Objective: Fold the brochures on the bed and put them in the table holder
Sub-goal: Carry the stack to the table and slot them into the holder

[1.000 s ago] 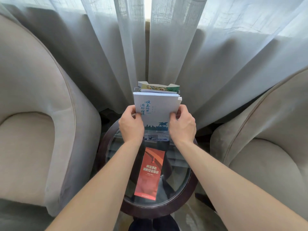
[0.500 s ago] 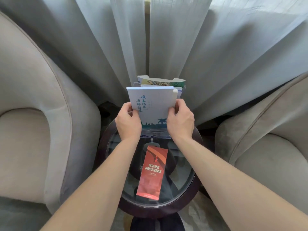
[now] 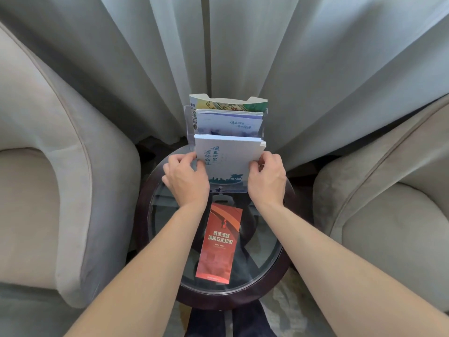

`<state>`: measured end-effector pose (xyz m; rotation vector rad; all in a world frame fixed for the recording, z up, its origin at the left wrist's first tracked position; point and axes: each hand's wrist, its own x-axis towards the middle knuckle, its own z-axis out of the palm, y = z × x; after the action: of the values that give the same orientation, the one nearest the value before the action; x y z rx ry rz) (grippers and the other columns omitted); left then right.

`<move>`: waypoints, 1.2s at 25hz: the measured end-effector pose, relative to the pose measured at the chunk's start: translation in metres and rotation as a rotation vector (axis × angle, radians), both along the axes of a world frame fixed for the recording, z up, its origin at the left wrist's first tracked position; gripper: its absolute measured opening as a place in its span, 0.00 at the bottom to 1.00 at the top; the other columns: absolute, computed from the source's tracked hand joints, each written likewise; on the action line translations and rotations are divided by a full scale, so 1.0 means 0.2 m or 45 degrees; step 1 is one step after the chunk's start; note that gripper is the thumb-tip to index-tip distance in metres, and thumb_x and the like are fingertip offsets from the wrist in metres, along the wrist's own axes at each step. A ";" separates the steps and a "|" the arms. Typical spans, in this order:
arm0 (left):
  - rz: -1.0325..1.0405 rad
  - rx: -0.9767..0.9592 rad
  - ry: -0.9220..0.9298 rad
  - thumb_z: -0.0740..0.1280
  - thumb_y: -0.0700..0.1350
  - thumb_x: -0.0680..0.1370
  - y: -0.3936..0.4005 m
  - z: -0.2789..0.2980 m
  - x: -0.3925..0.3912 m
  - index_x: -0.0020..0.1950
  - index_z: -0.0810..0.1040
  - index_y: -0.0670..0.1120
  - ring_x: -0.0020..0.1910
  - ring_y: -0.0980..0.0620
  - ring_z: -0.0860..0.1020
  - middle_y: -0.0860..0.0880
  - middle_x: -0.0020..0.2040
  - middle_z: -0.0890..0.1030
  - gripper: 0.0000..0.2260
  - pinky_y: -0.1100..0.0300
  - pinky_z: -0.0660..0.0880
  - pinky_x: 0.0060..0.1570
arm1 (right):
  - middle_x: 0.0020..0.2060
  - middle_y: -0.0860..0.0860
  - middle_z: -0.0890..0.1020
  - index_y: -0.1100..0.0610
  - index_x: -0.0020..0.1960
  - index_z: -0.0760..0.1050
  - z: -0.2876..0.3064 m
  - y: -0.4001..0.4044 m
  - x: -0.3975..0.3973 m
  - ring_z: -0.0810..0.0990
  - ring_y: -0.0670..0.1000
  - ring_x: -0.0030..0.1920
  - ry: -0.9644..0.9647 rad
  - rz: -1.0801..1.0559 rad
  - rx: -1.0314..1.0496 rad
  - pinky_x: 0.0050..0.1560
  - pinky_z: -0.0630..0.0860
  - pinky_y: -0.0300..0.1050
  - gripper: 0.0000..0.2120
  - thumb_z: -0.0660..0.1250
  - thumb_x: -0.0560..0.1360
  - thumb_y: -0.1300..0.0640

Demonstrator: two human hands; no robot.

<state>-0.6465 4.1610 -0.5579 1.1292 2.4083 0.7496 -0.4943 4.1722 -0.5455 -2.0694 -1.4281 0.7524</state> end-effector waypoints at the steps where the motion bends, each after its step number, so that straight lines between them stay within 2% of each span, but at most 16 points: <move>1: 0.023 -0.011 -0.012 0.68 0.47 0.78 -0.01 -0.01 0.00 0.57 0.83 0.51 0.52 0.52 0.67 0.54 0.50 0.71 0.09 0.58 0.59 0.54 | 0.44 0.47 0.72 0.49 0.44 0.69 -0.01 -0.01 0.00 0.71 0.49 0.41 -0.003 0.001 -0.002 0.41 0.64 0.45 0.05 0.62 0.79 0.55; 3: 0.046 -0.032 -0.030 0.68 0.47 0.78 -0.02 -0.01 0.01 0.57 0.82 0.51 0.51 0.54 0.65 0.55 0.50 0.69 0.09 0.58 0.59 0.54 | 0.43 0.46 0.71 0.49 0.44 0.69 -0.03 -0.02 -0.01 0.71 0.49 0.40 -0.010 -0.001 0.001 0.40 0.62 0.44 0.05 0.63 0.79 0.55; 6: 0.008 -0.044 -0.076 0.67 0.47 0.79 -0.01 -0.01 0.01 0.59 0.80 0.51 0.54 0.51 0.70 0.55 0.50 0.70 0.10 0.56 0.67 0.56 | 0.46 0.44 0.72 0.49 0.51 0.73 -0.04 -0.03 -0.02 0.75 0.49 0.44 0.040 -0.010 0.015 0.41 0.66 0.43 0.02 0.63 0.79 0.54; 9: 0.042 0.015 -0.262 0.66 0.46 0.79 -0.02 0.02 0.03 0.64 0.76 0.51 0.57 0.50 0.73 0.55 0.53 0.70 0.13 0.50 0.76 0.56 | 0.53 0.44 0.73 0.49 0.63 0.73 -0.03 -0.02 -0.04 0.77 0.48 0.49 0.131 -0.046 0.050 0.46 0.73 0.45 0.14 0.63 0.78 0.54; 14: 0.065 0.066 -0.440 0.63 0.43 0.79 -0.06 0.06 0.09 0.73 0.69 0.52 0.62 0.53 0.72 0.53 0.60 0.69 0.22 0.52 0.75 0.62 | 0.54 0.46 0.72 0.52 0.63 0.73 -0.01 -0.05 -0.09 0.74 0.48 0.56 0.141 -0.016 0.044 0.56 0.77 0.55 0.14 0.63 0.78 0.57; 20: -0.007 0.054 -0.430 0.62 0.41 0.80 -0.06 0.06 0.08 0.76 0.67 0.51 0.62 0.53 0.72 0.51 0.62 0.70 0.23 0.50 0.76 0.62 | 0.66 0.50 0.73 0.53 0.75 0.64 0.01 -0.07 -0.07 0.72 0.52 0.66 0.217 -0.026 -0.011 0.65 0.72 0.57 0.26 0.62 0.78 0.58; 23: -0.008 0.057 -0.449 0.63 0.42 0.80 -0.07 0.06 0.08 0.76 0.66 0.52 0.63 0.54 0.71 0.51 0.63 0.70 0.24 0.54 0.75 0.62 | 0.68 0.50 0.71 0.53 0.77 0.62 0.01 -0.11 -0.08 0.70 0.51 0.68 0.216 -0.026 -0.024 0.66 0.72 0.54 0.27 0.63 0.79 0.57; 26: 0.020 0.076 -0.470 0.64 0.43 0.78 -0.10 0.07 0.09 0.74 0.64 0.54 0.64 0.54 0.70 0.52 0.64 0.69 0.25 0.56 0.74 0.60 | 0.69 0.49 0.68 0.53 0.77 0.61 0.00 -0.16 -0.08 0.71 0.49 0.67 0.211 -0.062 -0.018 0.63 0.72 0.48 0.28 0.64 0.78 0.56; 28: -0.006 0.069 -0.406 0.64 0.43 0.78 -0.15 0.07 0.08 0.70 0.66 0.53 0.63 0.52 0.71 0.52 0.64 0.70 0.21 0.53 0.74 0.60 | 0.67 0.47 0.71 0.51 0.73 0.64 -0.01 -0.21 -0.06 0.72 0.48 0.64 0.217 -0.120 -0.039 0.60 0.72 0.47 0.25 0.65 0.77 0.56; 30: -0.103 0.055 -0.294 0.64 0.43 0.78 -0.23 0.05 0.05 0.64 0.71 0.52 0.59 0.52 0.74 0.54 0.60 0.73 0.15 0.51 0.76 0.57 | 0.63 0.46 0.74 0.50 0.69 0.68 -0.05 -0.29 -0.03 0.75 0.48 0.61 0.196 -0.158 -0.131 0.59 0.73 0.47 0.21 0.66 0.77 0.56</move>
<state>-0.6363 4.1156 -0.5481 1.0849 2.1530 0.8591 -0.4994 4.1145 -0.5546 -2.1047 -1.1889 0.9290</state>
